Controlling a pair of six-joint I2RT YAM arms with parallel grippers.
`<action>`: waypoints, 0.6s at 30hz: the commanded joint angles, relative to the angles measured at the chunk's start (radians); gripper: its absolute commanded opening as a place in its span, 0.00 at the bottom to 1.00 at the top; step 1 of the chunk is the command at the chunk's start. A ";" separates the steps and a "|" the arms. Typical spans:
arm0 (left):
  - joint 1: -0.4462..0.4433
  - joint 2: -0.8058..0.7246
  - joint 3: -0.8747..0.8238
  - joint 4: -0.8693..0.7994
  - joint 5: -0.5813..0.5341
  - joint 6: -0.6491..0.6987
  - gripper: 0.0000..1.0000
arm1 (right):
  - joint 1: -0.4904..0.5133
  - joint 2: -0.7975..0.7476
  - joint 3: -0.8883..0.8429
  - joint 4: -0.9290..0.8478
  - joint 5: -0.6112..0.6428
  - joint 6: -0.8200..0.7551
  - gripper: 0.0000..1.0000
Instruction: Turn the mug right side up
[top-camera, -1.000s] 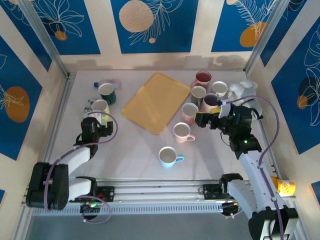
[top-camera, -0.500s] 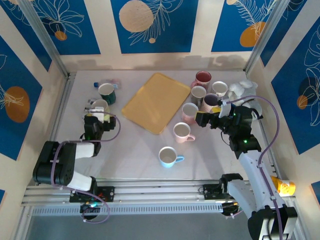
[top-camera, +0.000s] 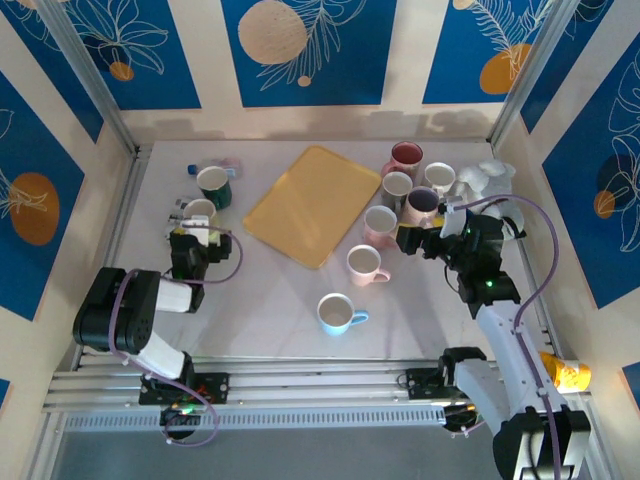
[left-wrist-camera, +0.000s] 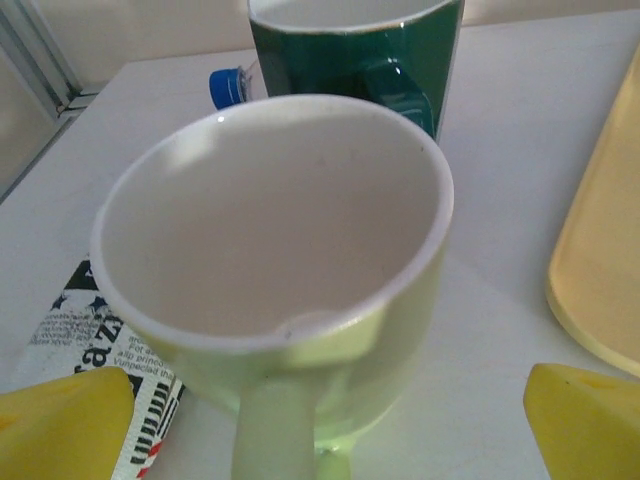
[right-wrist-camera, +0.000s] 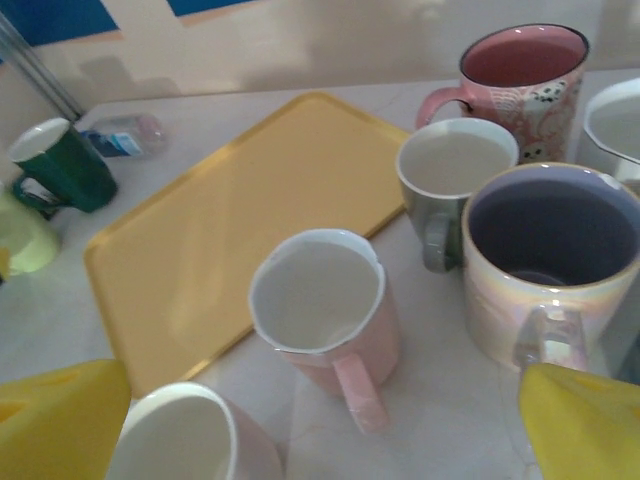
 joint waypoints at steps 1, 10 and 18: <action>0.011 0.002 0.017 0.005 -0.019 -0.009 1.00 | -0.004 0.052 -0.020 0.052 0.064 -0.056 0.99; 0.009 0.004 0.023 -0.003 0.000 -0.004 1.00 | -0.017 0.218 -0.082 0.333 0.131 -0.075 0.99; 0.009 0.004 0.022 -0.003 0.001 -0.001 1.00 | -0.013 0.374 -0.147 0.571 0.178 -0.072 0.97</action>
